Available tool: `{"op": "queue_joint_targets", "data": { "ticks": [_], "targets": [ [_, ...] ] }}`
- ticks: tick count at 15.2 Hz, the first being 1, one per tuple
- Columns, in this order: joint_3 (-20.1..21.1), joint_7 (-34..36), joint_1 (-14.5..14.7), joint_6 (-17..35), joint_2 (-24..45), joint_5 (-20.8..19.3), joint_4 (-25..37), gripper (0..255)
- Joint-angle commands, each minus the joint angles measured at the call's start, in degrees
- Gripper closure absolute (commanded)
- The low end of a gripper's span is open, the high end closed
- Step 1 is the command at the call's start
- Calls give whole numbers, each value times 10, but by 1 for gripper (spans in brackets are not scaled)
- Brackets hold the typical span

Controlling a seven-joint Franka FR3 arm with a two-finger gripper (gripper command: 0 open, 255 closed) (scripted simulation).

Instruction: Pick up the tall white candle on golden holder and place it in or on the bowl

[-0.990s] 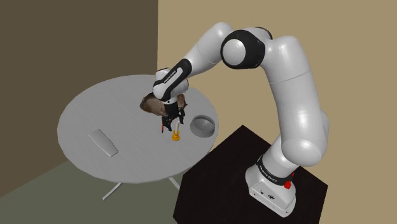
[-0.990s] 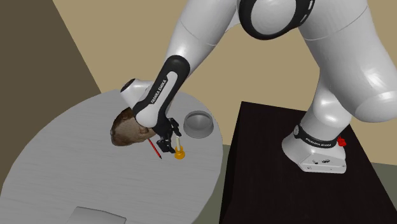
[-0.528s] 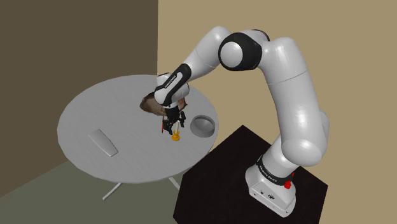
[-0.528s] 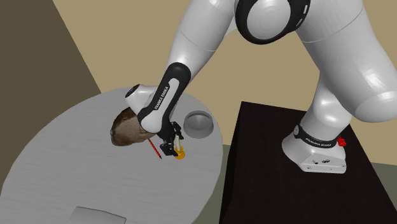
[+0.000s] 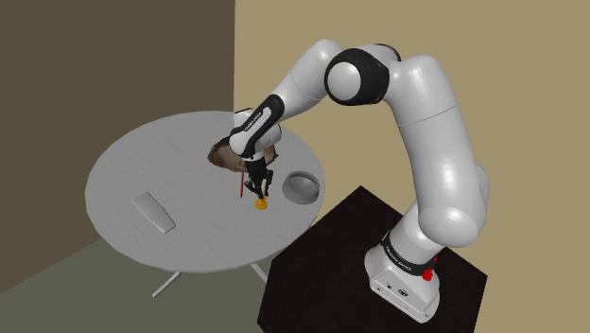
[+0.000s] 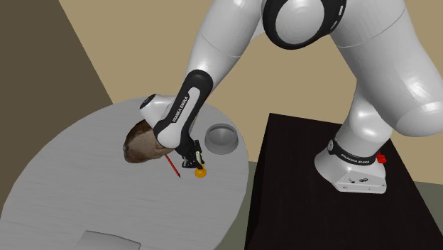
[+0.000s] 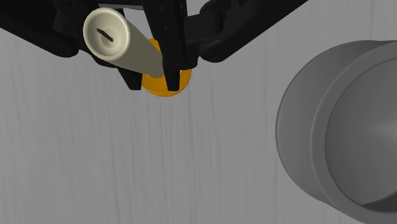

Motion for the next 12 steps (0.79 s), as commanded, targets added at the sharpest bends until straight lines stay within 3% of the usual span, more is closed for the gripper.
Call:
{"op": "queue_joint_targets", "data": {
  "ticks": [1, 12],
  "targets": [
    [0, 0, 0, 0, 0, 0, 0, 255],
    [0, 1, 0, -24, -41, 0, -17, 255]
  ]
}}
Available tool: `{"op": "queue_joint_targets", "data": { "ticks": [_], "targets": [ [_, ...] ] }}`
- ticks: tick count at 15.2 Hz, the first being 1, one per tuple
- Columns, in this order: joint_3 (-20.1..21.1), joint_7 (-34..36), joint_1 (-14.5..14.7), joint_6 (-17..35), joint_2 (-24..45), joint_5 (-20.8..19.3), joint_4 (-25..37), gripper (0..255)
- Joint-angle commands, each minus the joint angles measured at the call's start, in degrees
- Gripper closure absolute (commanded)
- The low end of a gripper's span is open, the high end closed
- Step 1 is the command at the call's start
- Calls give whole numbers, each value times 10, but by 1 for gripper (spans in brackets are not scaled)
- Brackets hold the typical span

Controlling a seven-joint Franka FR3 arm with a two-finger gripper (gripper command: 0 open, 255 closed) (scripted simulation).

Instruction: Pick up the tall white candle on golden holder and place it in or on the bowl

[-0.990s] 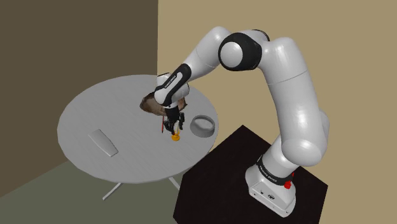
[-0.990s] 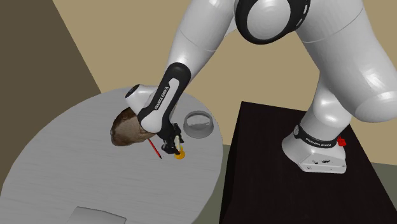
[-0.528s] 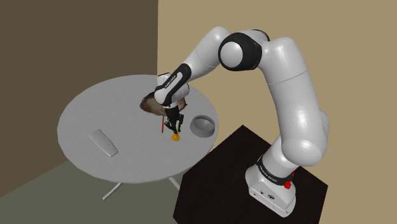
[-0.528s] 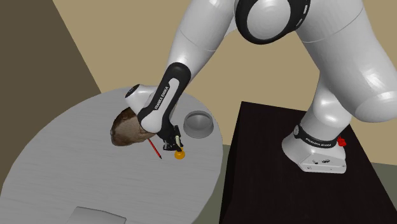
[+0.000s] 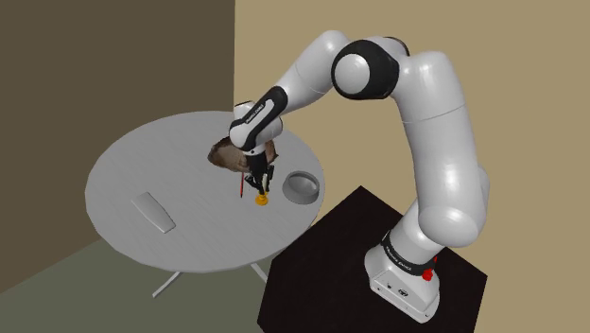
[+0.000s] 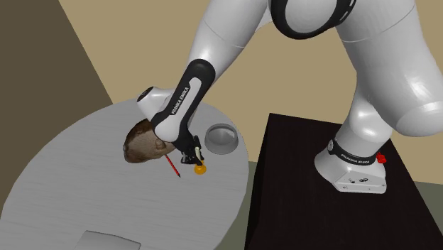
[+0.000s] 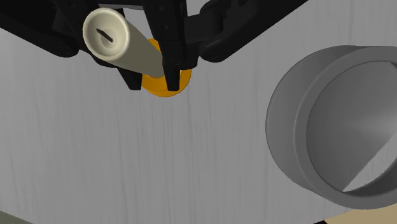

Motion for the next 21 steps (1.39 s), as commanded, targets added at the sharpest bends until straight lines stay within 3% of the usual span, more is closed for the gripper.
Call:
{"op": "queue_joint_targets", "data": {
  "ticks": [1, 18, 21],
  "targets": [
    [0, 1, 1, -7, -13, 0, -6, 255],
    [0, 3, 1, -88, -115, -1, -27, 255],
    [-15, -28, -22, -76, -129, -10, -54, 255]
  ]
}}
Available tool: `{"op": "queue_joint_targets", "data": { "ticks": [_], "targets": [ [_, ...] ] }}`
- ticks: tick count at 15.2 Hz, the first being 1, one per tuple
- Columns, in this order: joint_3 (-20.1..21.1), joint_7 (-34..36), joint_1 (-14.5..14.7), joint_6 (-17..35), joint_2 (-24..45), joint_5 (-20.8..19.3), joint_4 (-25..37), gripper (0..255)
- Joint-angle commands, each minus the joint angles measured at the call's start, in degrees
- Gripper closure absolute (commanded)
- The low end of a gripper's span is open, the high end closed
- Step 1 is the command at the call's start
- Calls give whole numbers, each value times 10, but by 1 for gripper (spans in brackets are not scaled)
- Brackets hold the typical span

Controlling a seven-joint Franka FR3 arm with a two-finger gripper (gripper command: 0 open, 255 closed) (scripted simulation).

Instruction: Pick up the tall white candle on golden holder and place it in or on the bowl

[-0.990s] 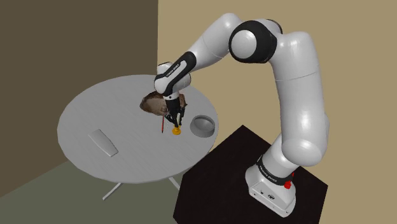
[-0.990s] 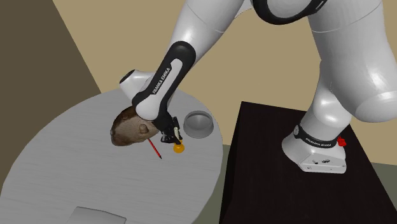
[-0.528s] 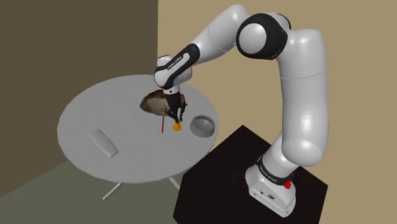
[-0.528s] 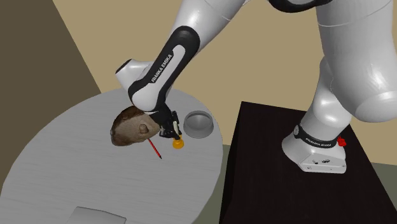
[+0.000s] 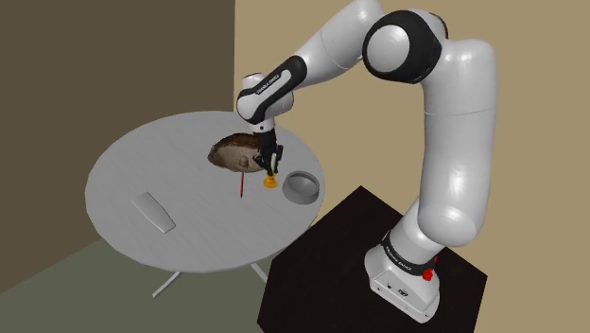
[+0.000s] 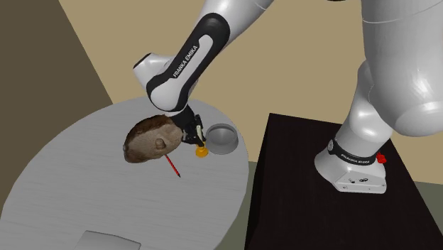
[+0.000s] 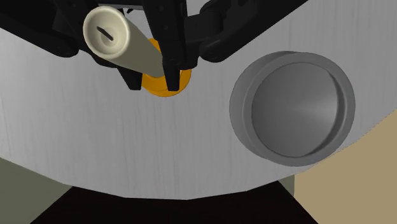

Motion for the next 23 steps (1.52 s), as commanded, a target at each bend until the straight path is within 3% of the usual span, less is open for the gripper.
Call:
{"op": "queue_joint_targets", "data": {
  "ticks": [1, 13, 23],
  "targets": [
    [-10, -21, -15, 5, -9, -6, -15, 255],
    [-74, -149, -108, 36, -24, -49, -53, 255],
    [-69, -147, -113, 90, 40, -43, -43, 255]
  ]
}}
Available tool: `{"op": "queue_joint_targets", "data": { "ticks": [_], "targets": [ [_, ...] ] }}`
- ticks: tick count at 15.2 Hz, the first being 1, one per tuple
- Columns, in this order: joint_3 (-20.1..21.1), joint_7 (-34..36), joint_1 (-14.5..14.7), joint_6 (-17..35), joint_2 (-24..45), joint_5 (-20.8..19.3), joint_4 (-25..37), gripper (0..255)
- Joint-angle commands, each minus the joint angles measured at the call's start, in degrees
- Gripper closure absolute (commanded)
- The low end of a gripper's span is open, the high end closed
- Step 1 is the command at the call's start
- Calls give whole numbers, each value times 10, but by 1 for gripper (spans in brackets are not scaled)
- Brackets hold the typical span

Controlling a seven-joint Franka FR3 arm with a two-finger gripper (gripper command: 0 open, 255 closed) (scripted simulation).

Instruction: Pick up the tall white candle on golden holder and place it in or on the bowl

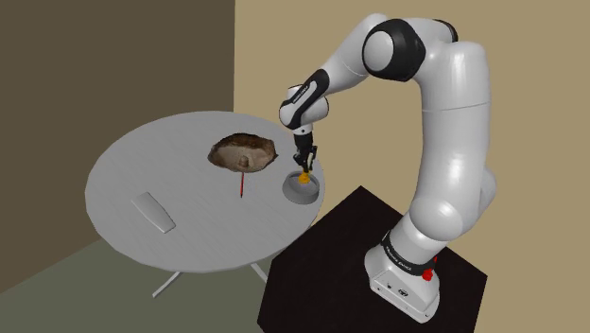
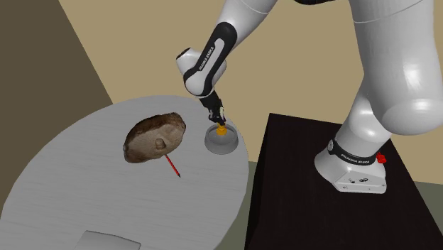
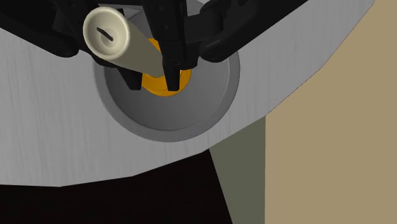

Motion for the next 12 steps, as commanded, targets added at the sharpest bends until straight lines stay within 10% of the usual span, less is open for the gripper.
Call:
{"op": "queue_joint_targets", "data": {
  "ticks": [1, 10, 11, 12],
  "targets": [
    [1, 0, -1, 10, 14, 1, 4, 255],
    [2, 1, -2, 18, 25, 2, 7, 255],
    [2, 1, -2, 18, 25, 2, 7, 0],
    [2, 1, -2, 18, 25, 2, 7, 0]
  ]
}}
